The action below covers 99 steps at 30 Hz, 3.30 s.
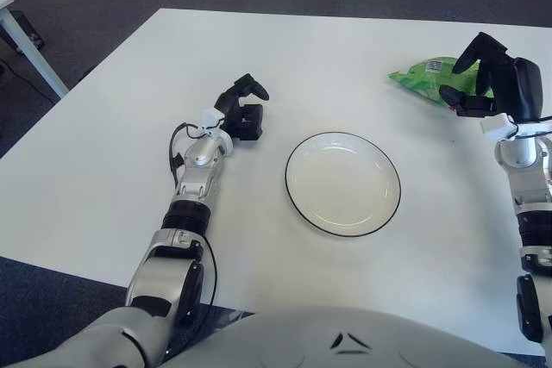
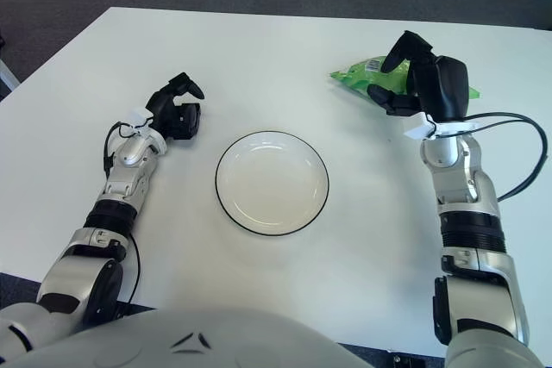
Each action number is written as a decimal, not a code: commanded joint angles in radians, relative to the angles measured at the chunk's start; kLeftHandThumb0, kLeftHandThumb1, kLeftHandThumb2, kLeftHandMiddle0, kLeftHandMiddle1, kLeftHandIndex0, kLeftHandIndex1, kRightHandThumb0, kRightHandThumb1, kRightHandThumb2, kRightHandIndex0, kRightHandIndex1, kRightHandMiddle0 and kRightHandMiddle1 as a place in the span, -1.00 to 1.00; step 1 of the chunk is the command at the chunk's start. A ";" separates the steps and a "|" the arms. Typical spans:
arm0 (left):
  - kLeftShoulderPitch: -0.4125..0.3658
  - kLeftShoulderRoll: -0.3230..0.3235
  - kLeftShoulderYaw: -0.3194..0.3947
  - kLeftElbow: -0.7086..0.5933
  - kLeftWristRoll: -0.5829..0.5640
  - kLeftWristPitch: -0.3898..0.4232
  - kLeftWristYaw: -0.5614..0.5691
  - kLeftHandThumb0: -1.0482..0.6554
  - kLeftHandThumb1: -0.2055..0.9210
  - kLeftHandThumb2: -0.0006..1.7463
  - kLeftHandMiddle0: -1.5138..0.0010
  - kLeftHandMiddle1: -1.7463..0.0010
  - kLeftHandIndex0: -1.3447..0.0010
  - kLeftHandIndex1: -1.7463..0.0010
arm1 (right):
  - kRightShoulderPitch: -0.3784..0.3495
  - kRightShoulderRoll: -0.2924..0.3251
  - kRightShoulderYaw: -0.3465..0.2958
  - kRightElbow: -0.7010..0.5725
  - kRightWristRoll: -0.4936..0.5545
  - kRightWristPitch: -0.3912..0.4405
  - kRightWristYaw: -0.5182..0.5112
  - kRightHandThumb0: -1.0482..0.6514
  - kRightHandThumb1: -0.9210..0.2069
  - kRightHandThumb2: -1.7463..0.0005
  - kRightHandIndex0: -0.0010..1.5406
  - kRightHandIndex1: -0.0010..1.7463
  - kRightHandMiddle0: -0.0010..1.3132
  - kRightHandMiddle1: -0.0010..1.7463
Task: Put the snack into the plate.
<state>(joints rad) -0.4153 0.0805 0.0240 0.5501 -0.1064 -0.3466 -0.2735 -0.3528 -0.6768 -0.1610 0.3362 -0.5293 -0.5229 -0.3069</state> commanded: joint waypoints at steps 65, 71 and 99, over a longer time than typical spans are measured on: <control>0.133 0.022 -0.062 -0.082 0.098 0.065 0.032 -0.29 0.12 0.35 -0.65 -1.00 0.21 -1.00 | -0.562 -0.092 0.348 0.763 -0.068 0.156 0.199 -0.80 -1.00 -0.20 -1.00 -0.74 -1.00 -0.21; 0.147 0.026 -0.080 -0.115 0.144 0.062 0.071 -0.30 0.08 0.38 -0.67 -1.00 0.19 -1.00 | -0.586 -0.065 0.353 0.809 -0.044 0.168 0.235 -0.81 -1.00 -0.19 -1.00 -0.76 -1.00 -0.18; 0.167 0.033 -0.091 -0.161 0.141 0.104 0.068 -0.30 0.07 0.40 -0.68 -1.00 0.18 -1.00 | -0.607 -0.019 0.361 0.845 0.014 0.171 0.275 -0.85 -1.00 -0.14 -0.96 -0.72 -1.00 -0.09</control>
<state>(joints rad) -0.3293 0.1198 -0.0546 0.3519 0.0260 -0.2585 -0.2071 -0.9278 -0.7026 0.1960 1.1843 -0.5284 -0.3512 -0.0383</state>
